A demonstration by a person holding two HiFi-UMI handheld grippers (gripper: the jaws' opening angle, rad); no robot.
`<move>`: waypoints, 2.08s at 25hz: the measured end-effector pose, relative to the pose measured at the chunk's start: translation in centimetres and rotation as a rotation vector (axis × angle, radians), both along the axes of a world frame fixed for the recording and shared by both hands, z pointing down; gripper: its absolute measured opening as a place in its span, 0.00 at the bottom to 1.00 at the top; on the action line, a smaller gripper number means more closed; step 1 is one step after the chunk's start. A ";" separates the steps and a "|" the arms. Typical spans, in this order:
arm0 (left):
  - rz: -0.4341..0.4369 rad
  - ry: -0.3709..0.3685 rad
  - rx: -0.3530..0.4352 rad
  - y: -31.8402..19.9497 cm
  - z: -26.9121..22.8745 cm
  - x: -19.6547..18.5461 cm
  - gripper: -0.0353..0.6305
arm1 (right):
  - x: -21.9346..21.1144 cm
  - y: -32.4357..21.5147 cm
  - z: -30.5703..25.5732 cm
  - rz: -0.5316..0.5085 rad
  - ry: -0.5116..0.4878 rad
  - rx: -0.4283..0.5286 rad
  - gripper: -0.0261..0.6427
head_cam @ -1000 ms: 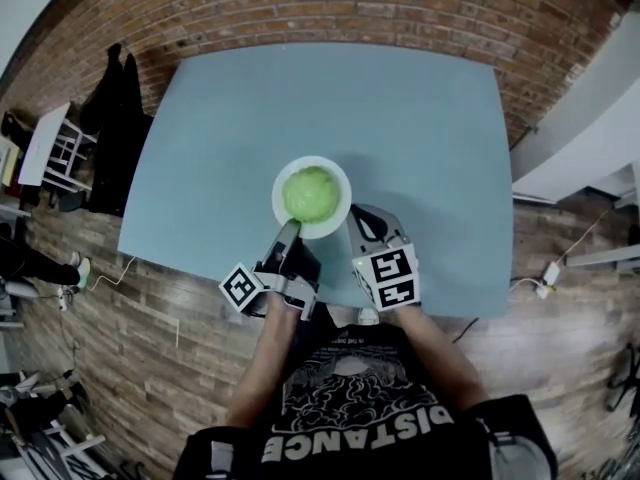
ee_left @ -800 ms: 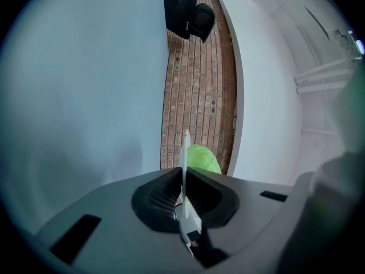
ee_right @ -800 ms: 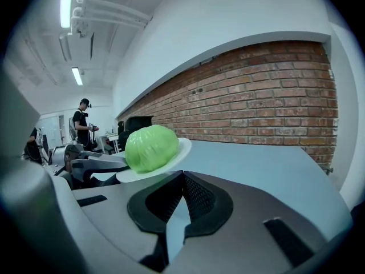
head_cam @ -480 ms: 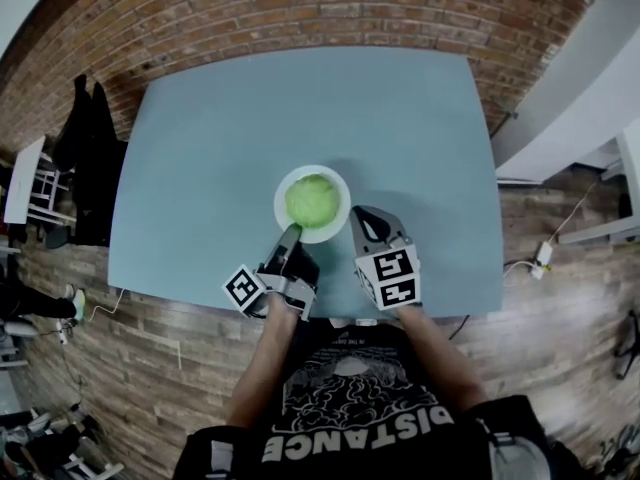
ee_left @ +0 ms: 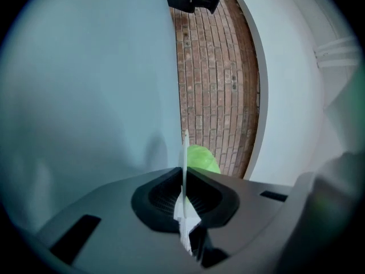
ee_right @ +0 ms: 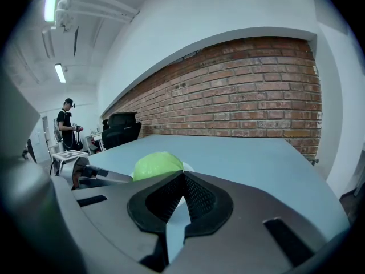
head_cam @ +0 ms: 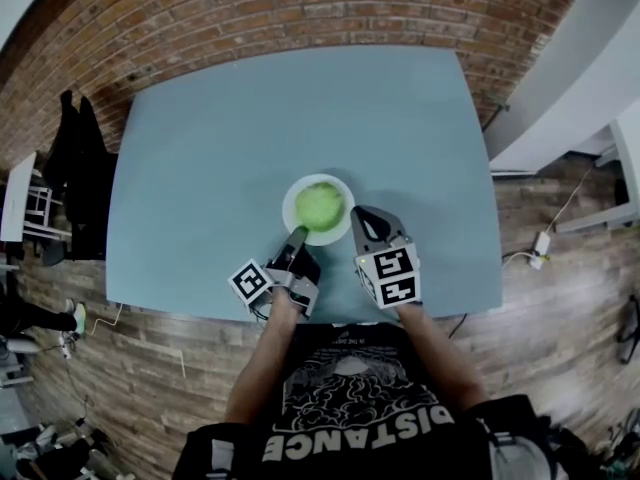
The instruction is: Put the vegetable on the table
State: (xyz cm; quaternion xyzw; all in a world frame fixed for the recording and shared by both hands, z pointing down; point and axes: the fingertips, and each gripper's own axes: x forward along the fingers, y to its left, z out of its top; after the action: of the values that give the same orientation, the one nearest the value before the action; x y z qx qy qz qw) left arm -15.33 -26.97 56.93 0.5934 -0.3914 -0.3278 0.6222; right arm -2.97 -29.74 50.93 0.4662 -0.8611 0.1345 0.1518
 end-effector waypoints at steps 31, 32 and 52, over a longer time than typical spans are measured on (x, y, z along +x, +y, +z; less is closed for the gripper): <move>0.134 -0.147 -0.197 -0.4 4.5 0.9 0.09 | -0.2 0.0 1.4 0.002 0.015 -0.038 0.05; 0.145 -0.169 -0.204 -0.4 4.6 0.9 0.09 | -0.1 0.0 1.5 0.002 0.015 -0.039 0.05; 0.243 -0.481 -0.310 0.3 5.4 1.2 0.12 | -0.6 0.6 2.1 -0.022 -0.002 -0.043 0.05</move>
State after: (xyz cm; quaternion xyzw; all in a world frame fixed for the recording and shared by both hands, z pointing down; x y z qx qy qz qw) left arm -14.17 -26.67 62.38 0.5943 -0.4990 -0.0376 0.6296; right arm -3.56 -29.11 53.02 0.4531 -0.8634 0.1517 0.1622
